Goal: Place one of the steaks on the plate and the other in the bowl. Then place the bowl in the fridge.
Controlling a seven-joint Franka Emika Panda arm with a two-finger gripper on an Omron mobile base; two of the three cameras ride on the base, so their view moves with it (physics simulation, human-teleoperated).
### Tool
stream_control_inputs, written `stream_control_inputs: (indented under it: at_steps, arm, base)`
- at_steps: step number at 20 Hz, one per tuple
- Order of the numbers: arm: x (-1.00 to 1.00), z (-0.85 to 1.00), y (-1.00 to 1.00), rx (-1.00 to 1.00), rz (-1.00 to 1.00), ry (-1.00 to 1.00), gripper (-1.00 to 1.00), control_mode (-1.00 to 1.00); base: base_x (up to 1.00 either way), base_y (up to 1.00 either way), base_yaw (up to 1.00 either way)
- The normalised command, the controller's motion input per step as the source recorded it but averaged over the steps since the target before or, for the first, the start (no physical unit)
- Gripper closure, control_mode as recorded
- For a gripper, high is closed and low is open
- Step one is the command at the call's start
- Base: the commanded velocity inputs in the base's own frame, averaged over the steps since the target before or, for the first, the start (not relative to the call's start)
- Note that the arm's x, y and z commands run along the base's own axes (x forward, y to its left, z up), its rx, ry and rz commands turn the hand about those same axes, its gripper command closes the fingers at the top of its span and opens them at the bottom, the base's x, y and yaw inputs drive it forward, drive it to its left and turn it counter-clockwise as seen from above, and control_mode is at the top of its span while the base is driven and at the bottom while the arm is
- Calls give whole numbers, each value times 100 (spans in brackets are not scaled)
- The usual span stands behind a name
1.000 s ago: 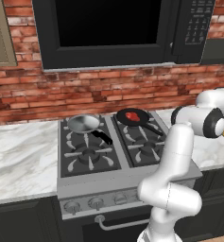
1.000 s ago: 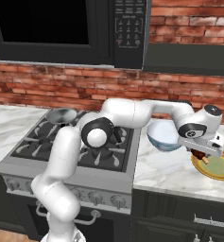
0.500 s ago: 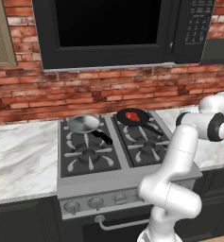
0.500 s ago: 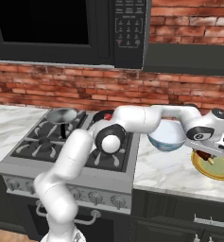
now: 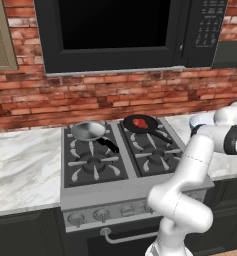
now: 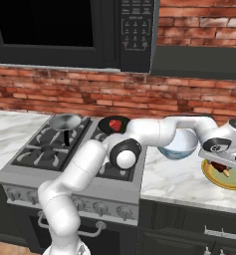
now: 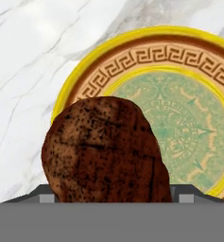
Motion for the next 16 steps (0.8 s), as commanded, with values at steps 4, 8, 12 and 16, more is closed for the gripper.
stream_control_inputs:
  at_steps: [4, 8, 12, 16]
  arm:
    - [24, -63, 13, 0, 0, 0, 100, -100]
    - [29, -47, 5, 0, 0, 0, 100, -100]
    - [24, -24, -9, 0, 0, 1, 100, -100]
    - [11, -8, -16, 0, 0, 2, -100, -100]
  base:
    - [0, 0, 0]
    - [0, 0, 0]
    - [0, 0, 0]
    - [0, 0, 0]
